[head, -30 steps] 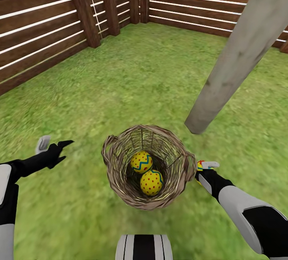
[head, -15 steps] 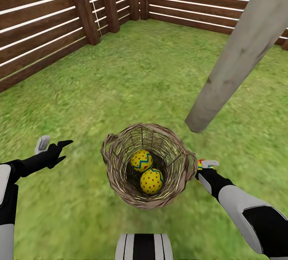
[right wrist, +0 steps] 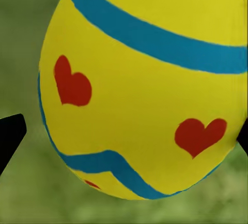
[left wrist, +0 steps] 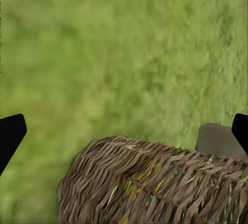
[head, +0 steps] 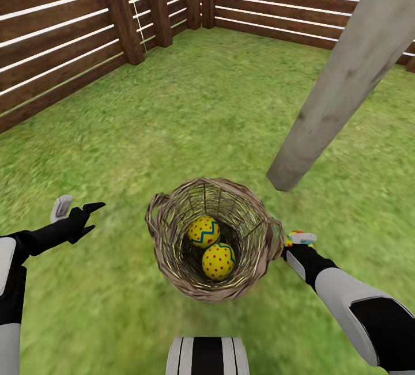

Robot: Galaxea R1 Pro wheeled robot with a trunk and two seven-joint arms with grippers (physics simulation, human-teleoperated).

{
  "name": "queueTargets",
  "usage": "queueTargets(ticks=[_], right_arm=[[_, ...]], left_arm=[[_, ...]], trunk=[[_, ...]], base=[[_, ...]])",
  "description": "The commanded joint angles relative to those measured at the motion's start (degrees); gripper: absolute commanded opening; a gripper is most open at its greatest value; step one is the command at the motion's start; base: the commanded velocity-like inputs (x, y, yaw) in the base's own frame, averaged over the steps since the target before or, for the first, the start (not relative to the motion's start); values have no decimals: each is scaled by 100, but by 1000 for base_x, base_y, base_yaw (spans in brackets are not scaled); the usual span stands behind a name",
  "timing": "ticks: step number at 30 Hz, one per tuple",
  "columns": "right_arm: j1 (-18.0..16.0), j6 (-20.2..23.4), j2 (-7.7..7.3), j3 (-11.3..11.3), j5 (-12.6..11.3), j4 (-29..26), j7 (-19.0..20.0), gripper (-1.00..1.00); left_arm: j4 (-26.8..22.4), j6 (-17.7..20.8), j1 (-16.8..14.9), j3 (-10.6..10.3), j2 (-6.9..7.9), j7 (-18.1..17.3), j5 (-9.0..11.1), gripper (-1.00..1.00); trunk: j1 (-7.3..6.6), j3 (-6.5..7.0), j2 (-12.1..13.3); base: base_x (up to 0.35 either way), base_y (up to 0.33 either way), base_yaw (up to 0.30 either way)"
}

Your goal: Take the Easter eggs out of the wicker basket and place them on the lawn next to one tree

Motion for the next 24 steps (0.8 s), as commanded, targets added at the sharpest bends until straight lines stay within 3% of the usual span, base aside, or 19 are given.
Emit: queueTargets(ticks=[1, 13, 15, 20, 22, 24], right_arm=[[-1, 39, -4, 49, -55, -14, -28, 100], [1, 32, -11, 46, -59, -54, -33, 100], [1, 36, -19, -67, -56, -138, -37, 100], [1, 106, -347, -217, -70, -335, -19, 100], [0, 354, -489, -224, -287, -368, -7, 100], [1, 857, -802, -217, -985, -482, 186, 100]], left_arm=[[-3, 22, -3, 1, 1, 57, 60, 100], [12, 20, -3, -3, 6, 57, 59, 100], [14, 20, -3, -3, 8, 57, 59, 100], [14, 20, -3, -3, 13, 57, 52, 100], [14, 26, -3, -1, 20, 61, 45, 100], [7, 33, -7, 10, 37, 65, 43, 100]], trunk=[[-3, 19, 0], [-34, 284, 16], [-40, 329, 19], [-52, 439, 25], [-58, 484, 28], [-63, 528, 31]], base=[[0, 0, 0], [0, 0, 0], [0, 0, 0], [0, 0, 0], [0, 0, 0], [0, 0, 0]])
